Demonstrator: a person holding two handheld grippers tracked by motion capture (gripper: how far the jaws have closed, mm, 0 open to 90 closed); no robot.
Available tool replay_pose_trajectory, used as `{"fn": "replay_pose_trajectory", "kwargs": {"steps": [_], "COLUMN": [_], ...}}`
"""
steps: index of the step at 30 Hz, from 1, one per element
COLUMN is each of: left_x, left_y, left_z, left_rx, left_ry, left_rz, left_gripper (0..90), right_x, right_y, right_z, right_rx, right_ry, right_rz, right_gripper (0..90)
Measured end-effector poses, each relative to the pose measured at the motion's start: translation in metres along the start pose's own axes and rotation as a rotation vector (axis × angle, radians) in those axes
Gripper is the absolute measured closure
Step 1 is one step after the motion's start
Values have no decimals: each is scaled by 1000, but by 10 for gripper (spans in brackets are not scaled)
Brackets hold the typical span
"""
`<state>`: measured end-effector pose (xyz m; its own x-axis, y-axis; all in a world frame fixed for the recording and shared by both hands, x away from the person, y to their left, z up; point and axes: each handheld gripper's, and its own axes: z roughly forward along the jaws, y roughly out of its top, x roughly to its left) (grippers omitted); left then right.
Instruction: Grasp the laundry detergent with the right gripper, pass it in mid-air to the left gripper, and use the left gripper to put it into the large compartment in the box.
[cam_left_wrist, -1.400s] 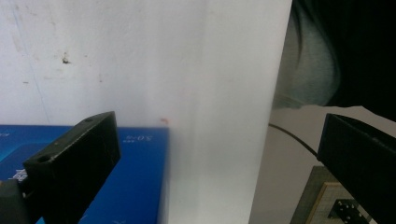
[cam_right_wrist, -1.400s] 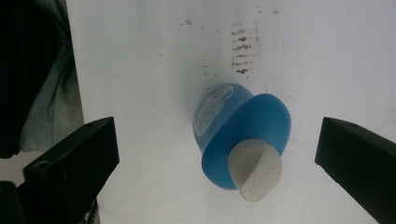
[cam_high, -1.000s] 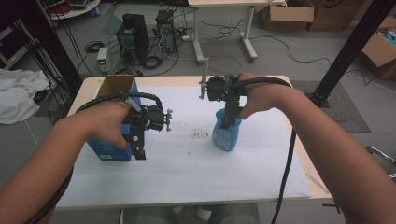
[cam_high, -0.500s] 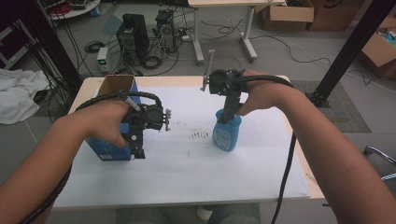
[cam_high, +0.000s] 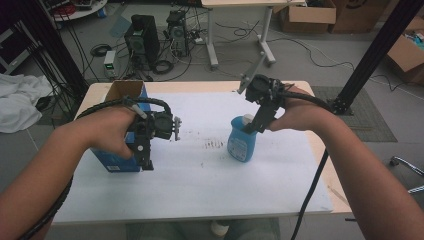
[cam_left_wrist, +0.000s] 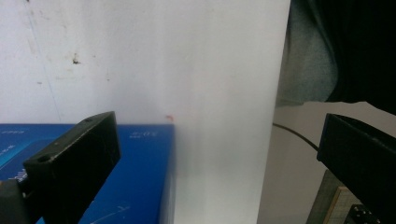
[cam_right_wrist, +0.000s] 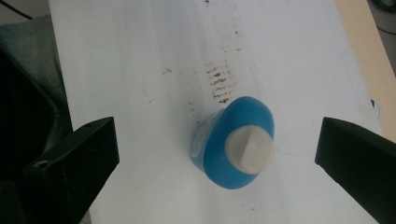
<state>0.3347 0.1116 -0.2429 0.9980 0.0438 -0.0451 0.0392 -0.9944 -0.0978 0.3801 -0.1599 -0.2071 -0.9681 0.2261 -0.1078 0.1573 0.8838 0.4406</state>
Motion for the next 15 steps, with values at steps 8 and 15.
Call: {"fn": "replay_pose_trajectory", "kwargs": {"steps": [8, 15], "left_x": [-2, 0], "left_y": [-1, -1], "left_z": [-1, 0], "left_rx": [-10, -14], "left_ry": [3, 3], "left_rz": [-1, 2], "left_gripper": [1, 1], "right_x": [8, 16], "right_y": [-44, -94], "right_z": [2, 22], "right_rx": [-163, -306], "right_ry": [-44, -78], "right_rz": [78, 195], "right_gripper": [0, 0]}}
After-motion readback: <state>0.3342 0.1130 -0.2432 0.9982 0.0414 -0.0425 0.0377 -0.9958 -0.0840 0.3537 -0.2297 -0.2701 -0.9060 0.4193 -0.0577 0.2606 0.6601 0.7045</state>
